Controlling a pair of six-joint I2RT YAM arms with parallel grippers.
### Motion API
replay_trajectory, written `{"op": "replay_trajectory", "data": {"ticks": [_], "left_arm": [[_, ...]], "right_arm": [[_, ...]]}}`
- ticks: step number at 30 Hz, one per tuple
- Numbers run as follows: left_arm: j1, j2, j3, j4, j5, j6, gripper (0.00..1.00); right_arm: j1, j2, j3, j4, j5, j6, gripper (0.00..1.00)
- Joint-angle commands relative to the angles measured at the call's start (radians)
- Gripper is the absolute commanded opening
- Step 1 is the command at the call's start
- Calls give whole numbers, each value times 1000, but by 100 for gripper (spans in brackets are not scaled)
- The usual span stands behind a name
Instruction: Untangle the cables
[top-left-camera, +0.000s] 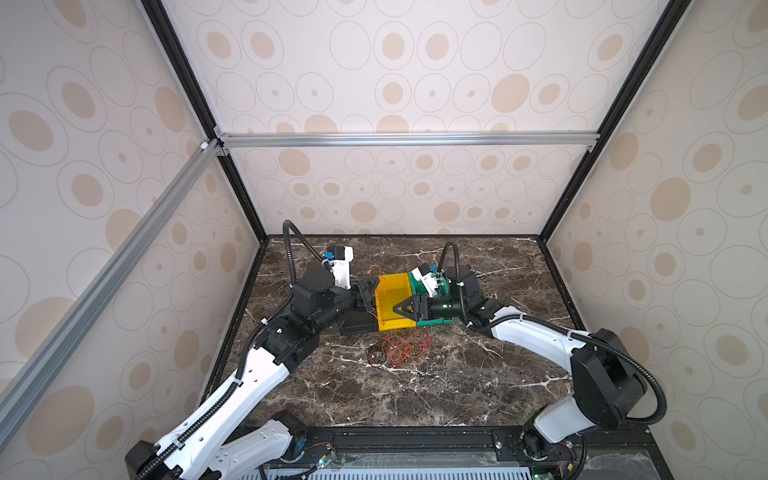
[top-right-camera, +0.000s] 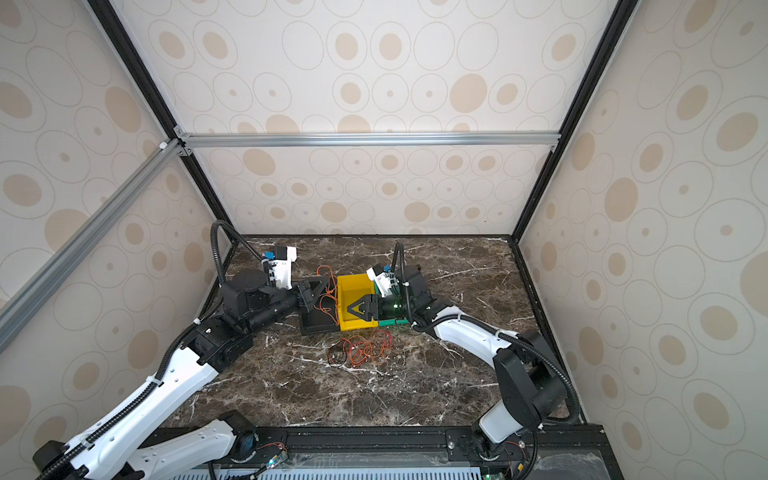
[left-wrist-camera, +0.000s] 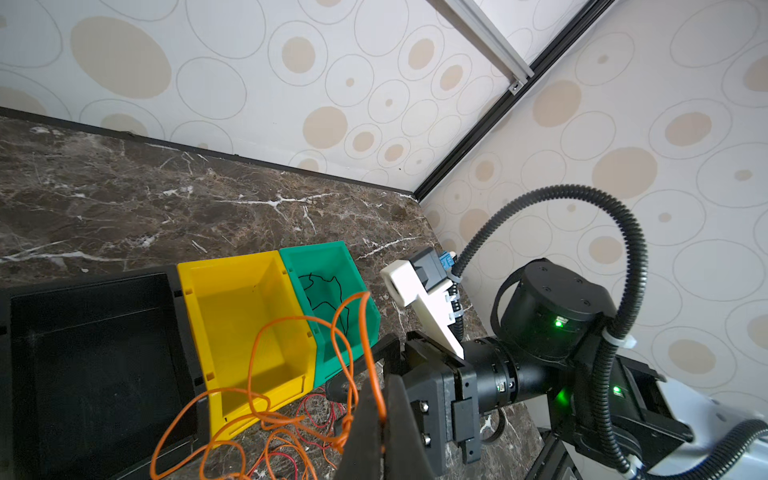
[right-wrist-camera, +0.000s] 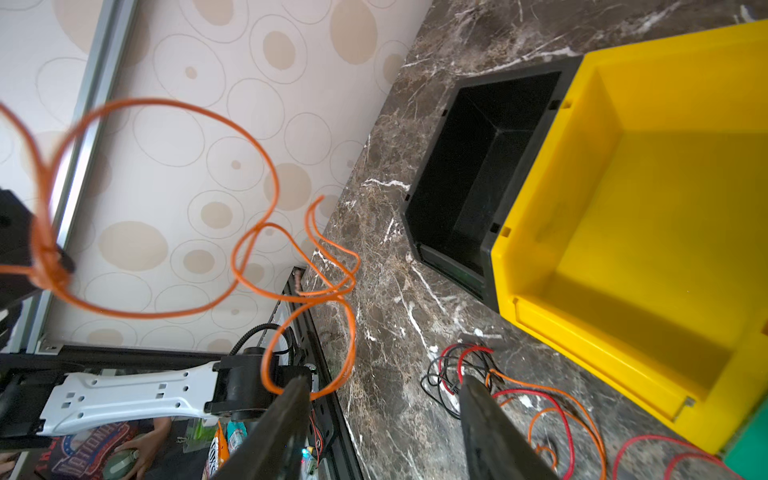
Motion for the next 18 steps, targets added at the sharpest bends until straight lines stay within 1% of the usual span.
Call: {"op": "replay_trajectory", "data": {"ticks": [1,5,10,14,18], "left_arm": [[4,7,41,23,5,25,0],[4,15,42,20,-11,29,0],[4,30,34,35,-12,25,0],[5,36,30,59,2,16,0],[5,32,20,72,7,12,0]], "right_arm": [[15,13,26,87,-59,54,60],[46,2,10,68,-54,50,60],[96,-3,0,-34,38,-21,58],[100,27,1,-56,89,-40,49],[101,52,18,-82,111,-54,33]]}}
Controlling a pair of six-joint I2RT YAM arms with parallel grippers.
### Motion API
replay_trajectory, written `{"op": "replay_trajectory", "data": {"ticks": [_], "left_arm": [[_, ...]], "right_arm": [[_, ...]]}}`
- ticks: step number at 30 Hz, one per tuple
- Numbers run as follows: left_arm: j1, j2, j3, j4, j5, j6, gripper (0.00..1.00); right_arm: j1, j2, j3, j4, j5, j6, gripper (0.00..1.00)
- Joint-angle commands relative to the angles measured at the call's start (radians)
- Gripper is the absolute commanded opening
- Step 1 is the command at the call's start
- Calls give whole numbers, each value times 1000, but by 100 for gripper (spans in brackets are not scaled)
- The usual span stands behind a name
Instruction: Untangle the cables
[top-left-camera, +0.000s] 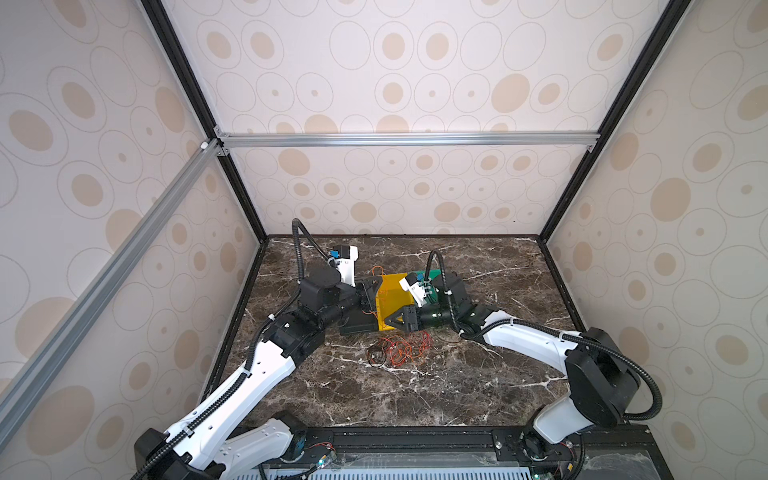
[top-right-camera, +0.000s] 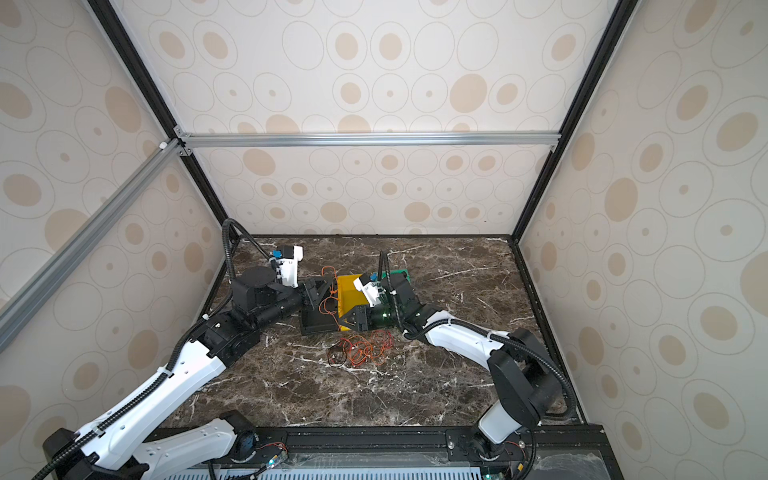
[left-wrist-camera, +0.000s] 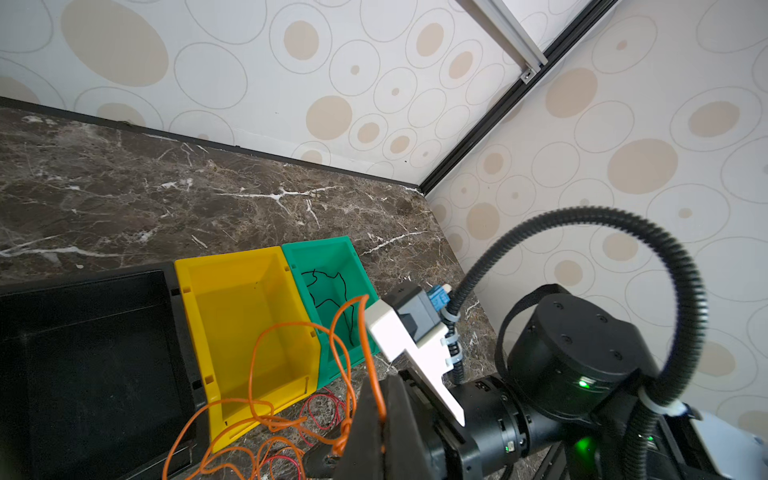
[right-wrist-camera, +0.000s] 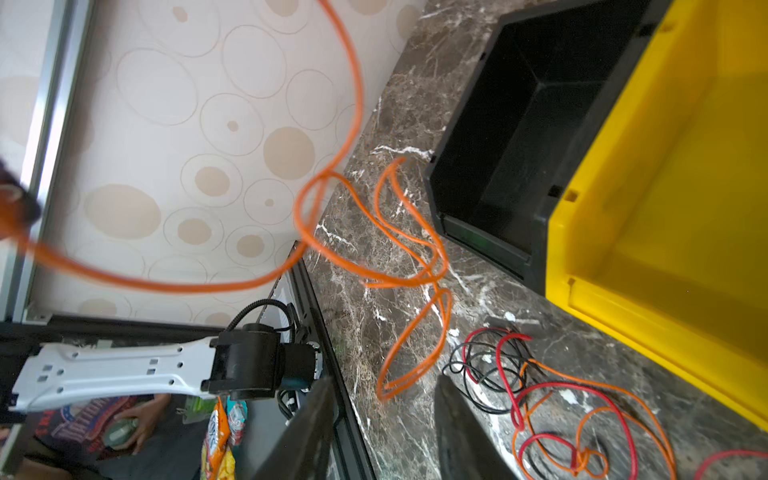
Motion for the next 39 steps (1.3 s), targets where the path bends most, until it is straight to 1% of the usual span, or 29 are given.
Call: {"op": "replay_trajectory", "data": {"ticks": [1,4,6,9,13,17,21,25,28,30,32,35,37,39], "left_arm": [[5,-11,15,40,4,9,0],[5,-23,-7,52,-1,1,0],[4,-27,-13,53,-3,0,0],[4,-34,-30,61,-3,-3,0],[5,-44,-56,75,9,-8,0],[5,-47,-85,73,25,-4,0],[4,-76,-118,58,-8,-7,0],[4,-81,-139,18,-46,-3,0],[4,-92,-166,29,-41,-16,0],[4,-95,-177,42,-28,-20,0],[4,-89,-175,54,-7,-21,0],[3,-75,-169,89,50,-25,0],[1,-70,-176,126,83,-32,0],[-4,-67,-184,166,102,-46,0]], "right_arm": [[2,18,16,-50,53,-31,29],[2,-7,10,-108,110,-62,15],[1,-36,4,-166,174,-88,6],[-3,-87,-24,-217,264,-110,0],[-23,-168,-64,-300,394,-109,0],[-67,-250,-109,-358,472,-105,0],[-146,-321,-147,-443,539,-109,0],[-257,-405,-200,-504,559,-96,0],[-320,-468,-238,-513,534,-99,0],[-325,-499,-253,-483,491,-119,0],[-324,-507,-253,-442,395,-131,1],[-322,-482,-236,-395,260,-128,8],[-322,-462,-240,-335,192,-110,12],[-320,-442,-247,-257,125,-73,19]]}}
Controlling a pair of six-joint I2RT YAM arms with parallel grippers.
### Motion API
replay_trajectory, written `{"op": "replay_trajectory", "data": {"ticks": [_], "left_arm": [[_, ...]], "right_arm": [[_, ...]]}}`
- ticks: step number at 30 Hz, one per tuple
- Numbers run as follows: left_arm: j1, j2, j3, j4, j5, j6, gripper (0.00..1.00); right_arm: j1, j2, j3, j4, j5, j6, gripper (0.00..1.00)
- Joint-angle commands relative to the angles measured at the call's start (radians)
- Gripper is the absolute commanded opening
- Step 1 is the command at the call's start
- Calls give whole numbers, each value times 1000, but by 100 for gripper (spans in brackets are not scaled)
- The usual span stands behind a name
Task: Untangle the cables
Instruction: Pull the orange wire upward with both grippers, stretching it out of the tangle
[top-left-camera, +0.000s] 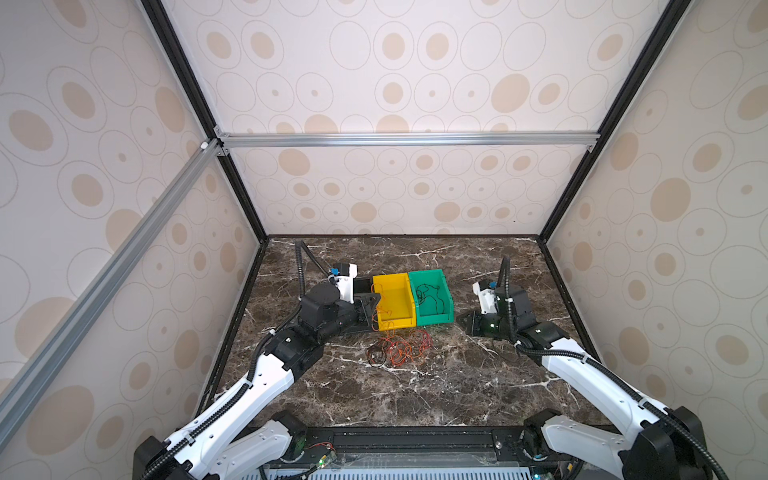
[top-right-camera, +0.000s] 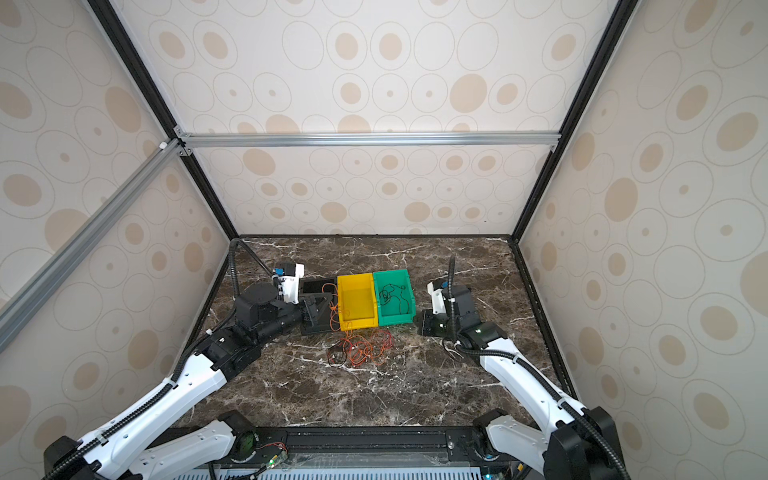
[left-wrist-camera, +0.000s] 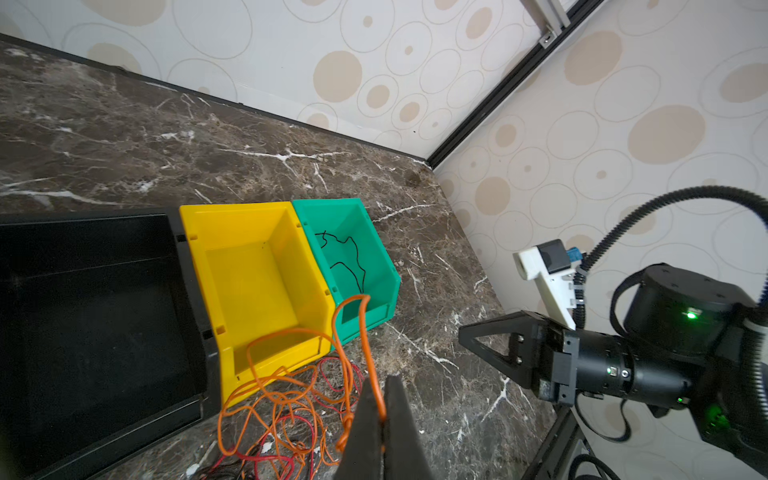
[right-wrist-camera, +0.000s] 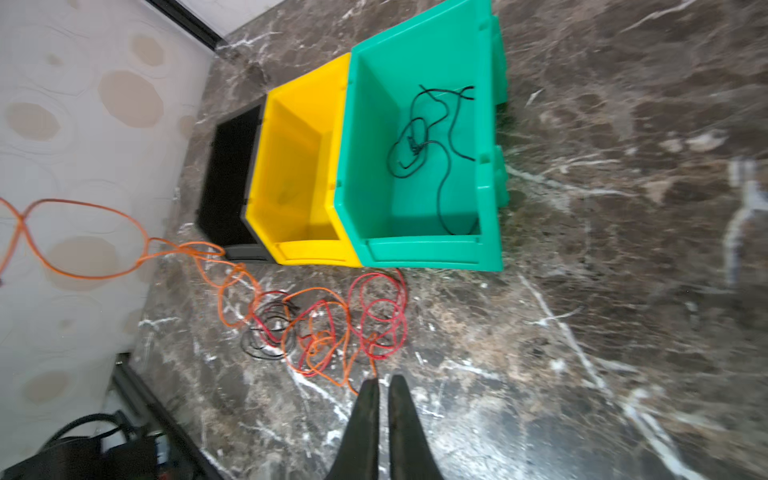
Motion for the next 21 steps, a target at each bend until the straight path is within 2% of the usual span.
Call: {"op": "replay_trajectory", "data": {"ticks": [1,4,6,9,11,14,21], "left_arm": [[-5,6,-5,104,69,-30,0],[-16,21,-4,145,112,-34,0],[-28,35,5,144,117,-25,0],[-43,53,17,144,123,-18,0],[-53,62,27,149,126,-15,0],[-68,74,40,153,128,-14,0],[-82,80,58,150,123,-14,0]], "right_arm": [[8,33,-6,163,-180,52,21],[21,62,-7,273,-236,78,24],[39,76,-2,340,-261,54,26],[87,105,31,379,-294,-56,37],[119,123,38,403,-292,-133,41],[147,167,35,473,-279,-214,41],[151,255,27,618,-306,-263,40]]}}
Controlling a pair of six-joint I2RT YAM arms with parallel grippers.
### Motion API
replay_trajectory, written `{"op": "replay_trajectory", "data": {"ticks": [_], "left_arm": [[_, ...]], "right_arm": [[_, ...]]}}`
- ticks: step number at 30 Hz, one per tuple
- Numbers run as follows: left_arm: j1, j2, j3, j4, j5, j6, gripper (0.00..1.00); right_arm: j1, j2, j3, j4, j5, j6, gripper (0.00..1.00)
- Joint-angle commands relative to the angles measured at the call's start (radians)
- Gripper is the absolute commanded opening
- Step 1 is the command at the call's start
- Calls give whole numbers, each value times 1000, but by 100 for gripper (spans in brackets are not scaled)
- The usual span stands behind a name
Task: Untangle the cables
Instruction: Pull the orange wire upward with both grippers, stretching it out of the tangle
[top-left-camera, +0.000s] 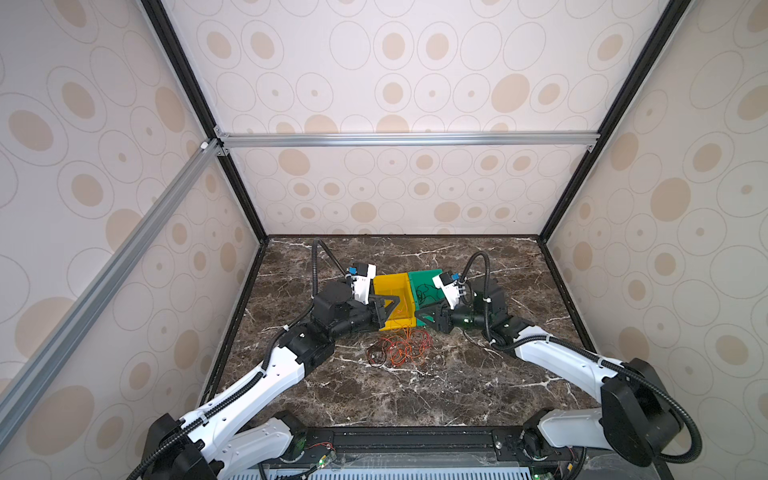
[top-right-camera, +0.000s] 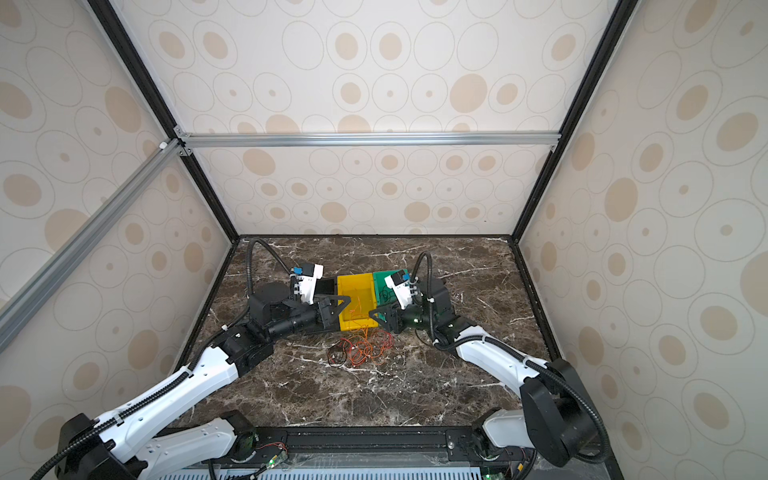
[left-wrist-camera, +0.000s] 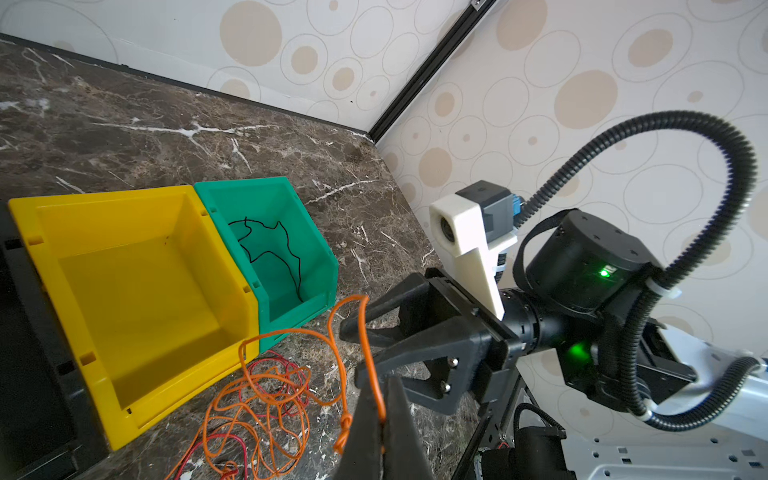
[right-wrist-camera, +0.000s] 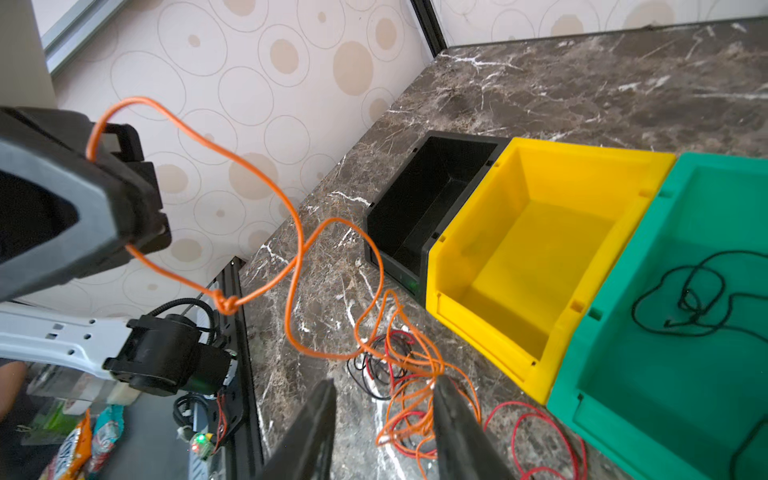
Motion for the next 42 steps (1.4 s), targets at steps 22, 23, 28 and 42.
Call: {"op": "replay_trajectory", "data": {"ticks": [22,23,28,42], "left_arm": [[-29,-1,64,35,-3,-2,0],[-29,-3,63,32,-6,-2,0],[-30,-26,56,14,-35,-1,0],[-27,-92,-7,-71,-144,-9,0]], "right_arm": [[71,225,86,137,8,-112,38],[71,229,91,136,16,-112,34],[71,203,78,103,112,-125,14],[68,23,54,-32,338,-119,0]]}}
